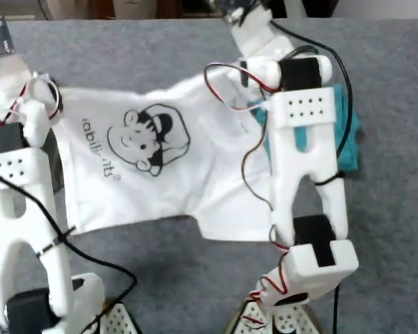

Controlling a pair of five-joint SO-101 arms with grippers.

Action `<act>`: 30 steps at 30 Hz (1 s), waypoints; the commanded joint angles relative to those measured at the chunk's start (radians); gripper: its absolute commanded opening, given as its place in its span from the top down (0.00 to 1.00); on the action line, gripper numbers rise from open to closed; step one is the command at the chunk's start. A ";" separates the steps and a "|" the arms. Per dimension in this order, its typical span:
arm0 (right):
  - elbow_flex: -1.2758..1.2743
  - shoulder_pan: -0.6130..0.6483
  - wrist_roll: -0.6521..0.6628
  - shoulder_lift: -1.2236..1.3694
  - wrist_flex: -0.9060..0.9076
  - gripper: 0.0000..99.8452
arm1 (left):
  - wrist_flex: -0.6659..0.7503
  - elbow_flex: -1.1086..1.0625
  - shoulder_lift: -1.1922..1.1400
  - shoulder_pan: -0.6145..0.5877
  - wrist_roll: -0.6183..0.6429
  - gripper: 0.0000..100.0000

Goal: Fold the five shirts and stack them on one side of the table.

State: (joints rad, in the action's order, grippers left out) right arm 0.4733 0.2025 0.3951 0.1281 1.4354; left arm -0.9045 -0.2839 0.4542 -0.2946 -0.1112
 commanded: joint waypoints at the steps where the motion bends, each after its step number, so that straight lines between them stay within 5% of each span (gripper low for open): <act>1: 0.059 0.005 0.046 -0.081 0.117 1.00 | -0.066 -0.051 0.110 0.080 -0.044 0.98; 7: 0.058 0.056 0.089 -0.177 0.310 1.00 | 0.040 -0.345 0.240 0.181 -0.043 0.98; 16: -0.226 0.018 0.140 -0.349 0.331 1.00 | 0.224 -0.660 0.263 0.118 -0.049 0.98; 30: -0.848 -0.021 0.207 -0.806 0.226 1.00 | 0.390 -0.701 0.262 0.028 -0.049 0.98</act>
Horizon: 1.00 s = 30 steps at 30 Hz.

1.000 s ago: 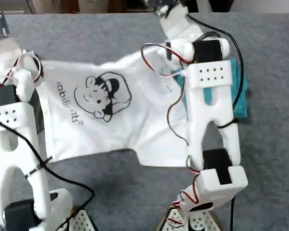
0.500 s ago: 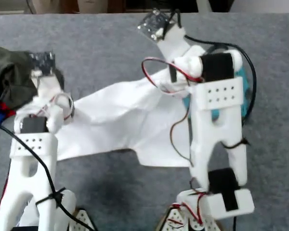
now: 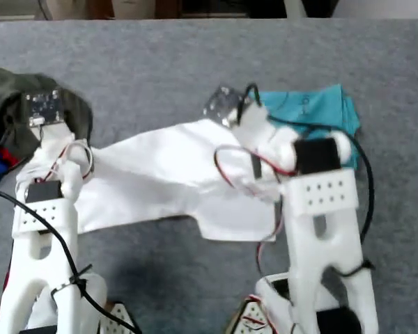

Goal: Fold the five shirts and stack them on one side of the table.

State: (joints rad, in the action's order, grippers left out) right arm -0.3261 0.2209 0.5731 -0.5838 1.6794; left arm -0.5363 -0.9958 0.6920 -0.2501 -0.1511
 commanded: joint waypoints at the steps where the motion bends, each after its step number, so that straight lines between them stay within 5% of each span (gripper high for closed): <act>1: -0.062 -0.058 0.040 -0.116 -0.020 1.00 | 0.012 0.005 0.024 -0.017 -0.009 0.98; 7: -0.202 -0.159 0.118 -0.153 -0.061 1.00 | -0.037 -0.044 0.035 -0.012 -0.011 0.98; 30: -0.458 -0.105 0.209 -0.154 -0.072 1.00 | -0.031 -0.183 0.035 0.046 -0.012 0.98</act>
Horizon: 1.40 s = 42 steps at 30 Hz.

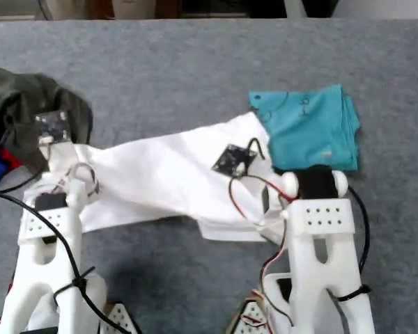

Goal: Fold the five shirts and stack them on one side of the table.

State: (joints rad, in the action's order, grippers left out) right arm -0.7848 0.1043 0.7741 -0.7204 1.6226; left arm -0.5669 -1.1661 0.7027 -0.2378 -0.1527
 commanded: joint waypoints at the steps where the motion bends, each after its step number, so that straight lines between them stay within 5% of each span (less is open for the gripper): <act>1: -0.004 0.012 0.008 -0.018 -0.015 1.00 | 0.002 -0.020 0.022 0.038 -0.011 0.98; 31: -0.007 0.104 -0.037 -0.018 0.020 1.00 | 0.083 0.060 -0.064 0.032 -0.008 0.98; 42: -0.140 -0.036 0.029 -0.016 -0.110 1.00 | 0.052 0.117 -0.257 0.028 -0.009 0.98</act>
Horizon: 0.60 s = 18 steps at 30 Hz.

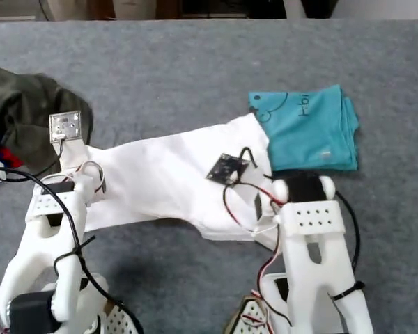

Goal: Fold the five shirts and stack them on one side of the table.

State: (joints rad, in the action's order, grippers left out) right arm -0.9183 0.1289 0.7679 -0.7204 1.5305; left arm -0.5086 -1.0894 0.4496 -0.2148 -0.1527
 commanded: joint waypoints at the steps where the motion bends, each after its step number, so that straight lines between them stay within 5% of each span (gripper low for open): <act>1: -0.012 -0.077 0.051 -0.016 -0.021 1.00 | -0.006 0.040 -0.004 0.002 -0.009 0.98; 10: -0.039 -0.125 0.130 -0.016 -0.103 0.98 | -0.149 0.061 -0.005 -0.015 -0.124 0.91; 14: -0.031 -0.131 0.149 -0.018 -0.103 0.83 | -0.176 0.086 -0.005 -0.074 -0.114 0.84; 18: 0.002 -0.127 0.232 -0.018 -0.072 0.72 | -0.379 0.199 -0.005 -0.097 -0.114 0.78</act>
State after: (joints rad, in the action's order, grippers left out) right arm -0.9567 0.0107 0.9444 -0.7204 1.4400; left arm -0.7587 -0.9989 0.4404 -0.2900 -0.2647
